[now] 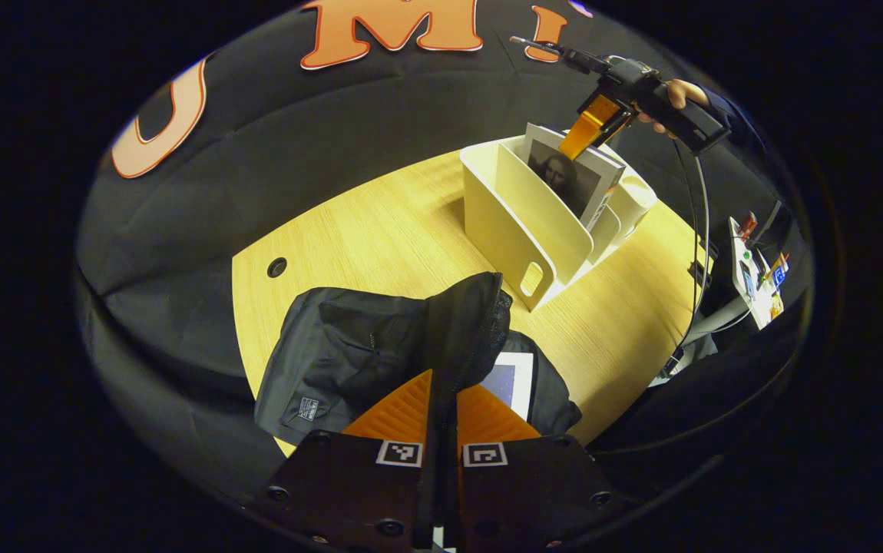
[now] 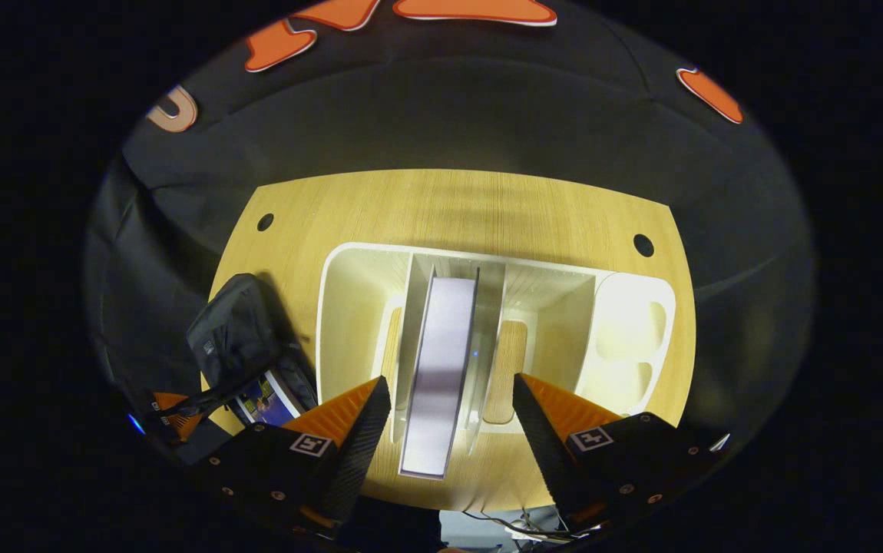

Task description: Open the schoolbag, grab two books from the bookshelf and put them into the schoolbag.

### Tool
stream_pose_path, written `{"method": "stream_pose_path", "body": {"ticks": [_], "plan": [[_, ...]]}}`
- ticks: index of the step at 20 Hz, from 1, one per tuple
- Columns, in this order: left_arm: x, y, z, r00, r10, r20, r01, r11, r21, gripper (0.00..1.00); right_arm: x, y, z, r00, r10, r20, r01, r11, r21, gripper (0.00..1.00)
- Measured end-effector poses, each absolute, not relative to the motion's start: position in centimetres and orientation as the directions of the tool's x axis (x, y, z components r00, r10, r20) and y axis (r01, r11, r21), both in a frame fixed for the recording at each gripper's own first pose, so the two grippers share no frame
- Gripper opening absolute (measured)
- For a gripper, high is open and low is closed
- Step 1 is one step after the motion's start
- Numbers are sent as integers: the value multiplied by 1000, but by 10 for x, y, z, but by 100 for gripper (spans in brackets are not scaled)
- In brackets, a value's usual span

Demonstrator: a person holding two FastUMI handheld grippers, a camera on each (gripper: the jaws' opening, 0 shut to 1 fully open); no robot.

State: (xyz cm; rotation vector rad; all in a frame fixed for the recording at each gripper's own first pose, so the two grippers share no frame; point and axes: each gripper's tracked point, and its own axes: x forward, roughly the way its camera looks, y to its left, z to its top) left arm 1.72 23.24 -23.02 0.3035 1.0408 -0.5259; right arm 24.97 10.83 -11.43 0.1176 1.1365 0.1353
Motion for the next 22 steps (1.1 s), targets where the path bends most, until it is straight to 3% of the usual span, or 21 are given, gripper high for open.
{"method": "stream_pose_path", "body": {"ticks": [4,10,13,14,16,17,18,22], "plan": [[17,231,-232,390,-260,-883,541,841,-8,5,263,110,-130,379,151,-913,-35,988,149,94],[17,232,-232,382,-250,-890,537,844,-6,5,268,121,-143,336,124,-934,8,991,134,57],[18,232,-232,383,-260,-886,543,839,-11,5,268,120,-143,332,113,-936,56,989,139,33],[17,233,-233,380,-266,-886,548,837,-16,5,267,122,-140,331,110,-937,70,987,141,39],[19,234,-234,374,-281,-884,565,825,-23,5,261,123,-135,343,120,-932,92,983,160,37],[20,235,-234,370,-286,-884,572,820,-26,5,258,124,-130,353,128,-927,106,979,176,31],[19,235,-234,366,-293,-883,582,813,-29,5,252,124,-125,360,136,-923,113,976,187,37],[21,237,-235,352,-315,-881,616,787,-36,5,231,116,-110,399,110,-910,144,973,181,37]]}}
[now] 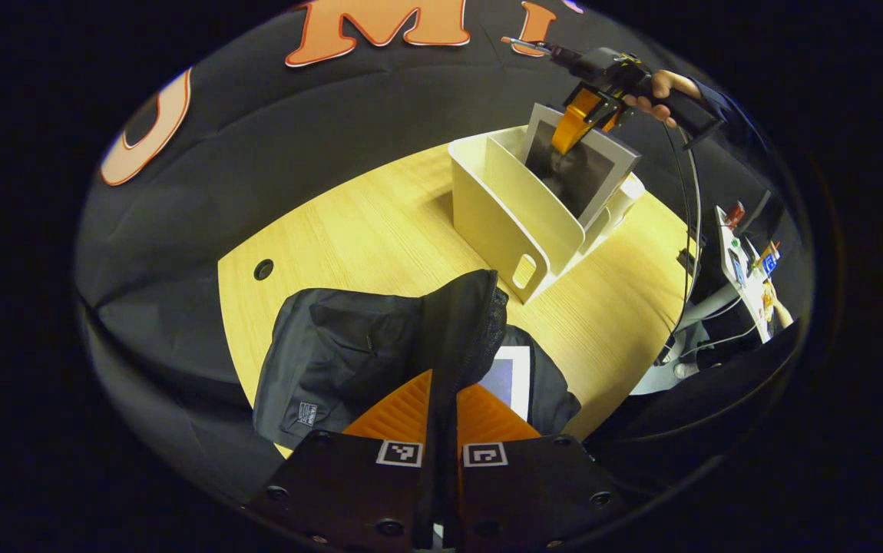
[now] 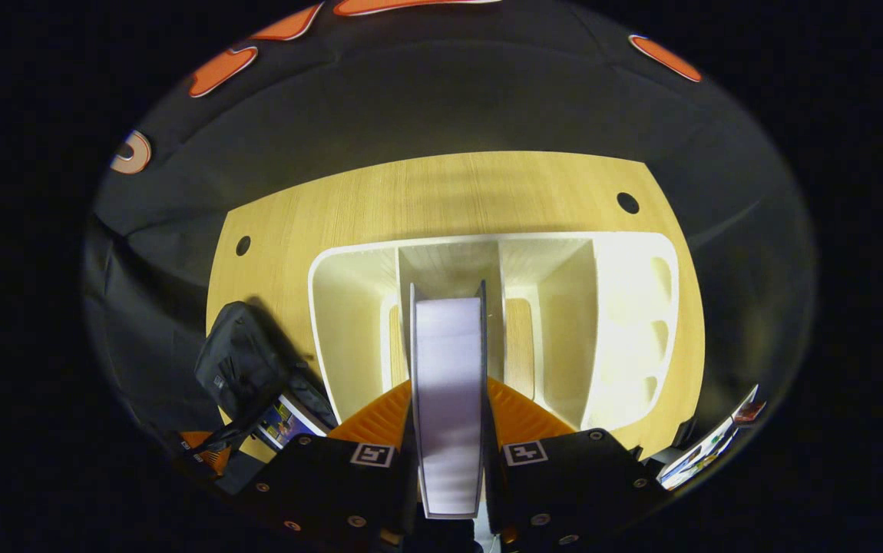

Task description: Open the schoolbag, grab two books from the bookshelf and put them into the schoolbag.

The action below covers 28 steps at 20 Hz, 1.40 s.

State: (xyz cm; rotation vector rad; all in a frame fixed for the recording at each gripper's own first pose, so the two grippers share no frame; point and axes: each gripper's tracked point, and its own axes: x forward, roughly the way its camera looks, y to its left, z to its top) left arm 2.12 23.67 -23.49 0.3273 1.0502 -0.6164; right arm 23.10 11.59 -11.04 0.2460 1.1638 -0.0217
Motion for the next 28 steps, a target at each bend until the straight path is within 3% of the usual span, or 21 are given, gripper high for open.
{"method": "stream_pose_path", "body": {"ticks": [15,28], "plan": [[18,237,-238,297,-394,-869,700,709,-82,5,108,130,-104,467,104,-878,279,925,258,37],[22,240,-238,273,-424,-864,748,658,-86,5,23,165,-122,589,209,-781,401,763,507,35]]}}
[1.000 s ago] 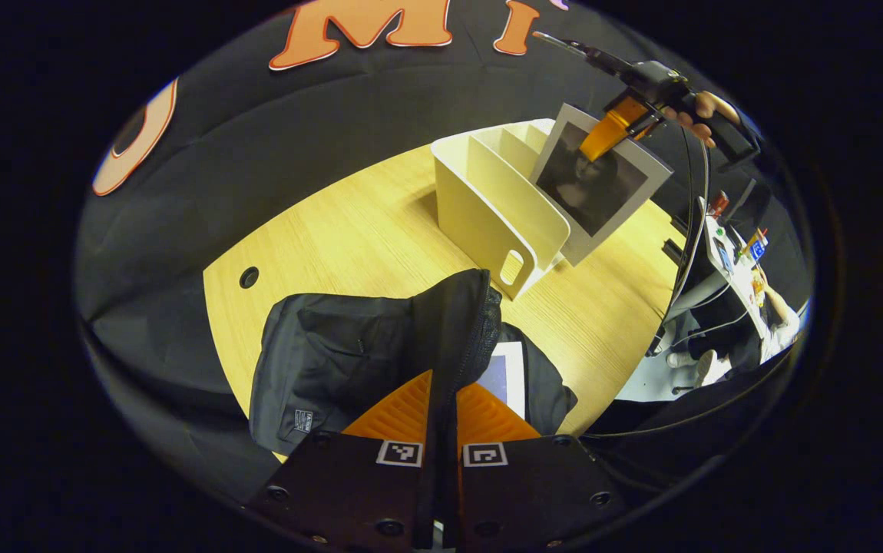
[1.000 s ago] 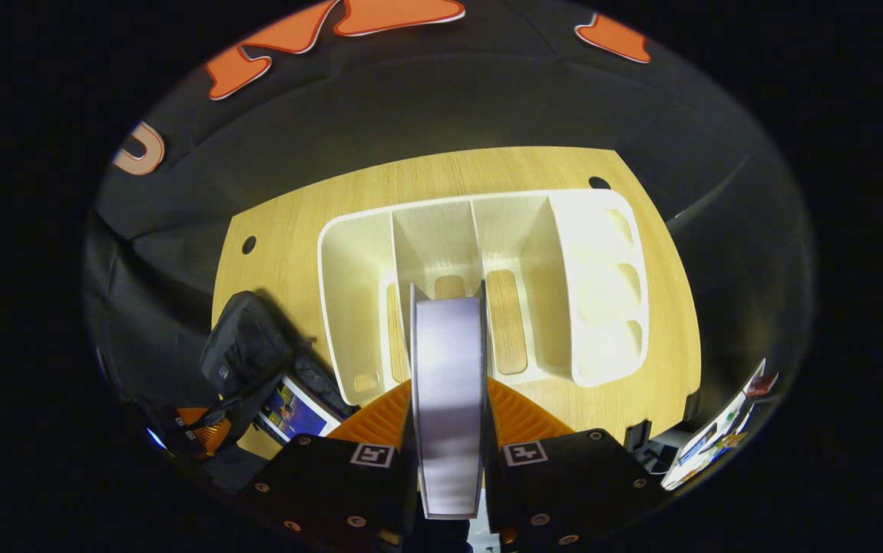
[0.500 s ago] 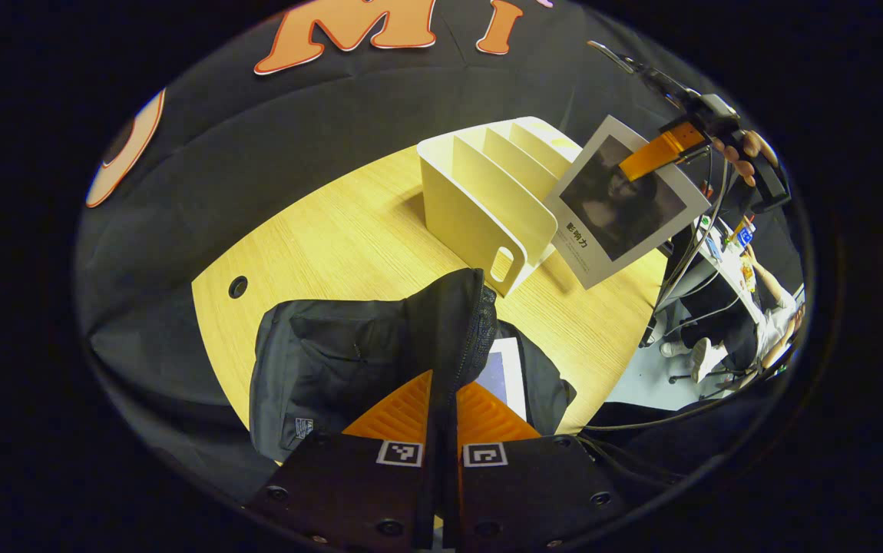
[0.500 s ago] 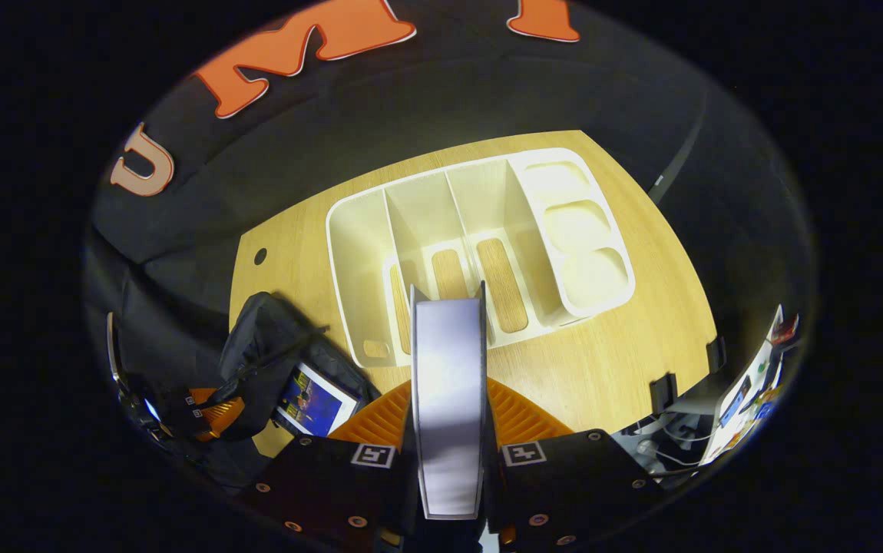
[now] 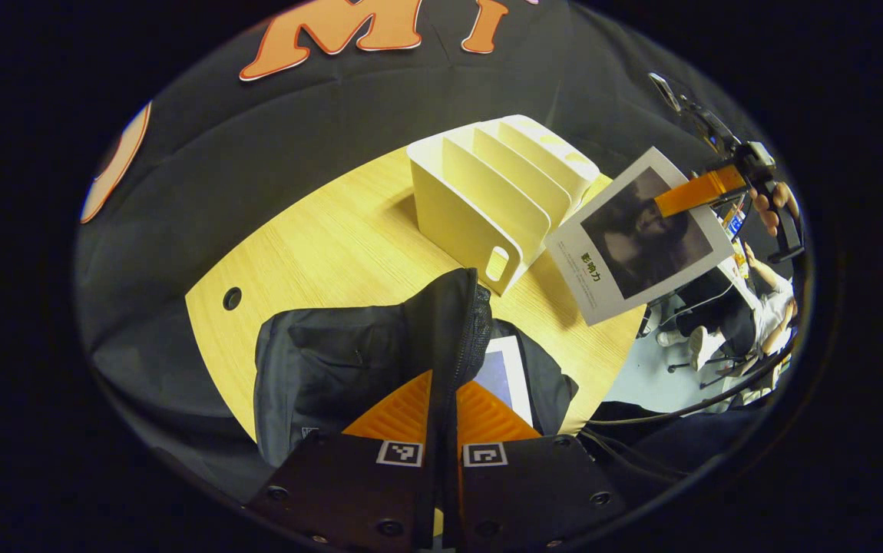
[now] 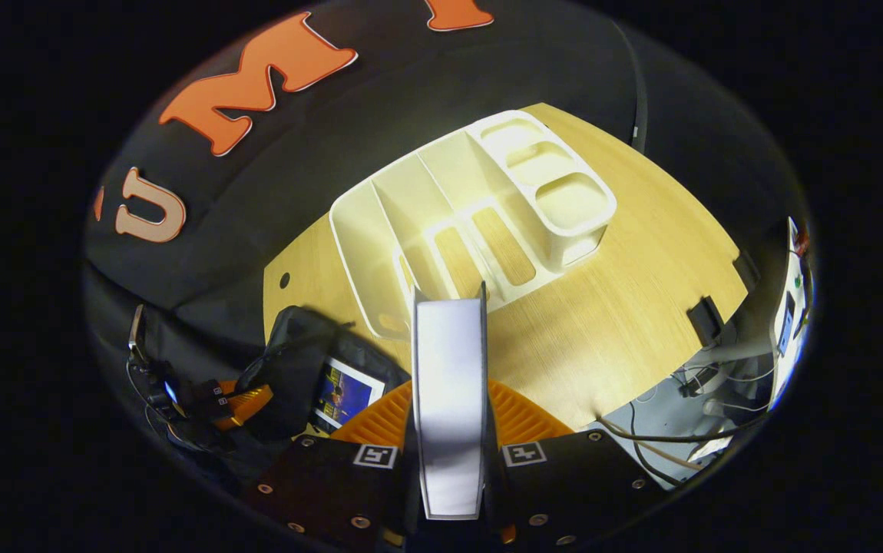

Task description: Open the schoolbag, grab two books from the bookshelf and put them into the schoolbag.

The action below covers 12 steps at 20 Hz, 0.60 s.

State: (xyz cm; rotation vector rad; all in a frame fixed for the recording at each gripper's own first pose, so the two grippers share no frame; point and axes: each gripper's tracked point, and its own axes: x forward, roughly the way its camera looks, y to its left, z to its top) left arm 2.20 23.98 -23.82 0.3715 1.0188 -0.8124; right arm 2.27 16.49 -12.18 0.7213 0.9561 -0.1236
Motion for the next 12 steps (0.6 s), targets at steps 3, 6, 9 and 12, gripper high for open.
{"method": "stream_pose_path", "body": {"ticks": [3,6,9,12], "plan": [[26,240,-237,274,-426,-862,742,664,-92,5,12,179,-123,627,252,-737,392,716,578,35],[23,240,-235,281,-422,-862,733,674,-90,5,3,202,-128,653,324,-684,357,665,656,34],[24,240,-234,290,-419,-860,728,680,-86,5,6,230,-132,680,382,-626,333,600,728,34],[25,239,-232,296,-422,-857,721,687,-89,5,13,250,-134,714,425,-556,306,526,794,34]]}}
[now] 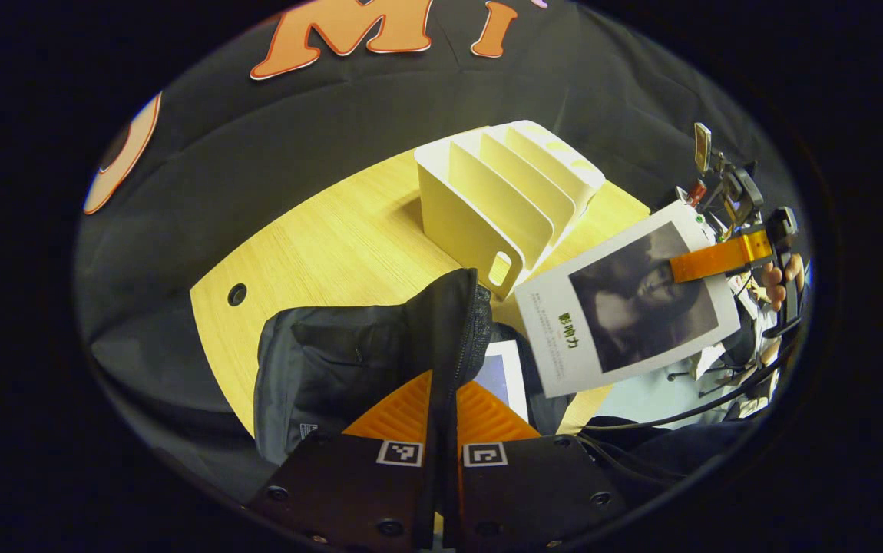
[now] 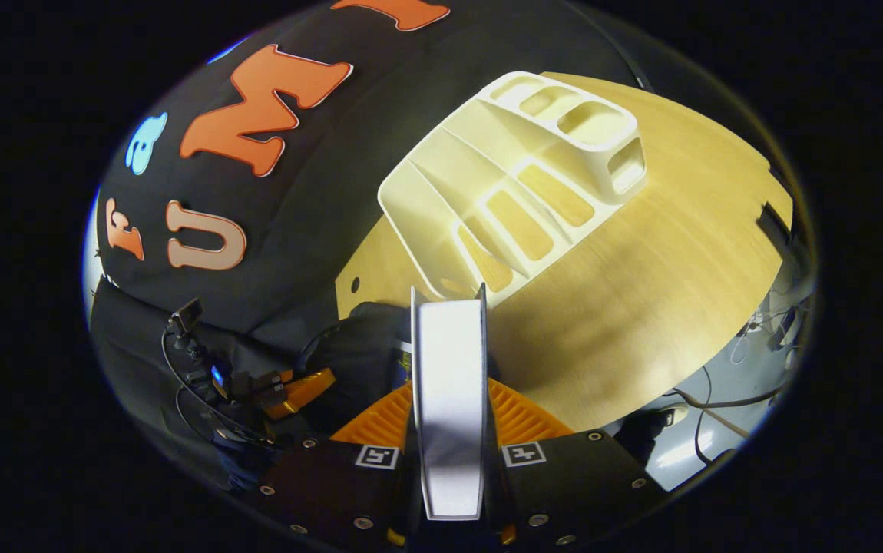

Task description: Open the schoolbag, grab two books from the bookshelf and put them into the schoolbag.

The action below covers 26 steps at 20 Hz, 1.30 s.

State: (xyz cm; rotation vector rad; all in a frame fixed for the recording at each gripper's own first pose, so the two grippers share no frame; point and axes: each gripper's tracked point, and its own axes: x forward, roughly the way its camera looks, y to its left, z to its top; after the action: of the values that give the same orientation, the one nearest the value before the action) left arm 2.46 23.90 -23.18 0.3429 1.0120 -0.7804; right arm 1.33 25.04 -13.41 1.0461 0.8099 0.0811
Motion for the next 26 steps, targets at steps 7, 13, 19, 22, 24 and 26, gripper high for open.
{"method": "stream_pose_path", "body": {"ticks": [7,13,19,22,24,26], "plan": [[23,237,-231,308,-429,-849,712,696,-94,5,46,299,-151,770,463,-439,254,408,877,34],[23,235,-231,324,-437,-839,699,709,-99,5,70,344,-166,811,464,-357,217,329,919,34],[18,226,-228,325,-442,-836,702,705,-100,5,81,372,-186,832,464,-305,219,230,948,34],[14,220,-226,319,-449,-835,711,695,-103,5,80,382,-190,817,491,-303,210,238,948,34],[11,213,-228,310,-454,-835,722,684,-103,6,79,392,-193,798,522,-301,201,240,950,34],[8,207,-227,308,-456,-835,727,678,-102,5,81,398,-196,794,532,-293,191,240,952,34]]}}
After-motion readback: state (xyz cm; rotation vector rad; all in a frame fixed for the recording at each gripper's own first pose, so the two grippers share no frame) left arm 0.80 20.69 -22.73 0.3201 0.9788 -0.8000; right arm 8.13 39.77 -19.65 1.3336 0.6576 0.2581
